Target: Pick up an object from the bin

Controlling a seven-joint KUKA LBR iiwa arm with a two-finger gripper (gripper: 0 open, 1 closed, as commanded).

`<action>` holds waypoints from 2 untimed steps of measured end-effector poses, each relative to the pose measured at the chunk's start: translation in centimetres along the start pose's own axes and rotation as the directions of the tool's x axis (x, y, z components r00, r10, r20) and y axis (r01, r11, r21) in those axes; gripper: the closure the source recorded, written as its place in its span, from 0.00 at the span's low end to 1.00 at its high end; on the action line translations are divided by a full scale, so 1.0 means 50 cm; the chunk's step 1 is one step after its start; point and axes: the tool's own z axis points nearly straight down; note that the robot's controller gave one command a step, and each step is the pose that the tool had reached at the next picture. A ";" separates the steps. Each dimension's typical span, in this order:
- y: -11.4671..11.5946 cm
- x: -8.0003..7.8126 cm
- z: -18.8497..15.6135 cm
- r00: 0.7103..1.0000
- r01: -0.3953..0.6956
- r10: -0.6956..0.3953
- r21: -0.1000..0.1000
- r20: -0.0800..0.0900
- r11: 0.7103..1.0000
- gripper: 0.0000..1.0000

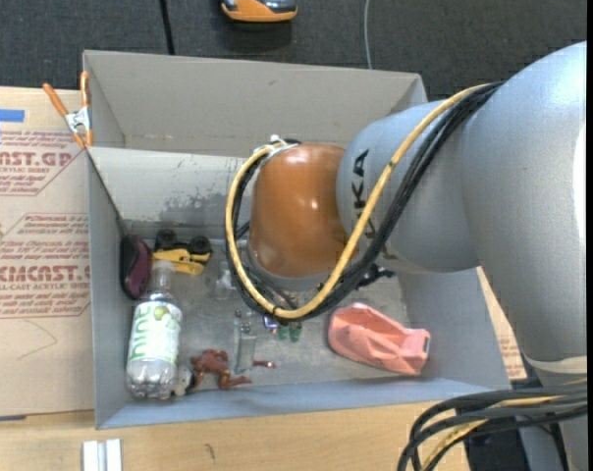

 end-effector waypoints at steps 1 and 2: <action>-0.001 -0.004 -0.009 1.000 -0.002 0.002 -0.001 0.007 1.000 0.00; -0.007 0.002 0.029 0.998 0.053 -0.053 -0.002 0.016 0.999 0.00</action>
Offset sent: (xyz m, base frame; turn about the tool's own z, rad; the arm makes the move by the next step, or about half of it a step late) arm -0.0131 -0.0137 -0.0640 -0.1591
